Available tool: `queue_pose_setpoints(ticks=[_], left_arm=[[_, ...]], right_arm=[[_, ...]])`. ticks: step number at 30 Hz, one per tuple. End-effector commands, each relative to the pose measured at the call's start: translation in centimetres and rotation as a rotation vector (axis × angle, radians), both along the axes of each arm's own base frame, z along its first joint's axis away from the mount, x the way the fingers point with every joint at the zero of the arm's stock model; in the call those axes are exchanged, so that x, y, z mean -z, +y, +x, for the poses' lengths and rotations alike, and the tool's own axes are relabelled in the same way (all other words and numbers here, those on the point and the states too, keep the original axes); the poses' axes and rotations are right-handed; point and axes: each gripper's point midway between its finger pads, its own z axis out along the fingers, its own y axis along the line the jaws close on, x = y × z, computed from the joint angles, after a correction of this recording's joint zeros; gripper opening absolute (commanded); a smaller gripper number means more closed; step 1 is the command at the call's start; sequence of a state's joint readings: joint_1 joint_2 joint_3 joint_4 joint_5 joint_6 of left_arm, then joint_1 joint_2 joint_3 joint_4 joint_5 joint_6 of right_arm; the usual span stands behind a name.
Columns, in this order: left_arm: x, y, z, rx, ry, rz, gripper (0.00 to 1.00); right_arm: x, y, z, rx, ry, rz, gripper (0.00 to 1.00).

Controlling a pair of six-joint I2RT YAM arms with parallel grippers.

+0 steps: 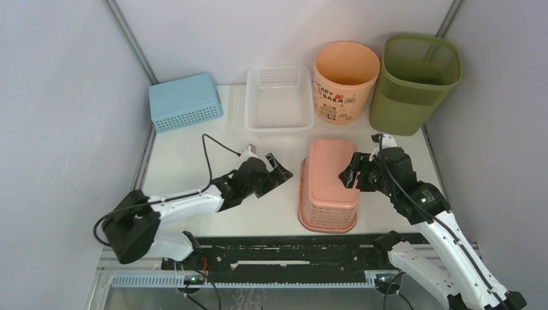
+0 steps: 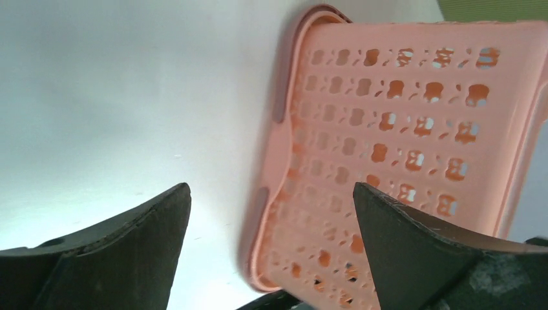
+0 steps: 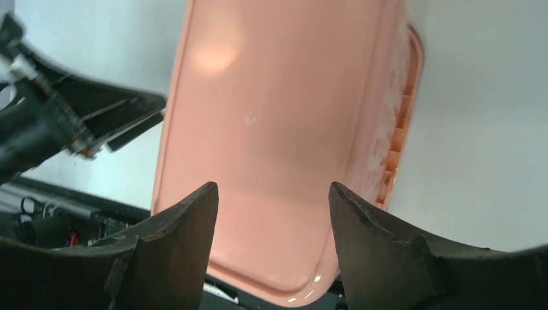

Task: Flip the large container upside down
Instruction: Turn the container upside down at the center of the board, then move the container to the center of the board.

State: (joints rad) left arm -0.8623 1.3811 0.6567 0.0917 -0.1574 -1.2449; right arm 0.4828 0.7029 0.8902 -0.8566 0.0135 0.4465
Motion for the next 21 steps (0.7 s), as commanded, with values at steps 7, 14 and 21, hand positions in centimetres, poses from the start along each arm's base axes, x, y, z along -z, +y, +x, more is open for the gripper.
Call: queue_pose_setpoints(ticks=[7, 14, 21], left_arm=[[-4.2, 7.4, -1.4, 0.008, -0.177, 0.257, 1.00], [-5.6, 8.3, -1.2, -0.006, -0.204, 0.240, 1.00], [-6.6, 8.5, -1.2, -0.016, -0.231, 0.204, 1.00]], right_arm=[[-1.5, -5.2, 4.0, 0.230, -0.088, 0.047, 0.64], [3.0, -7.2, 6.2, 0.318, 0.014, 0.139, 0.62], [6.2, -2.7, 5.6, 0.183, 0.101, 0.186, 0.59]])
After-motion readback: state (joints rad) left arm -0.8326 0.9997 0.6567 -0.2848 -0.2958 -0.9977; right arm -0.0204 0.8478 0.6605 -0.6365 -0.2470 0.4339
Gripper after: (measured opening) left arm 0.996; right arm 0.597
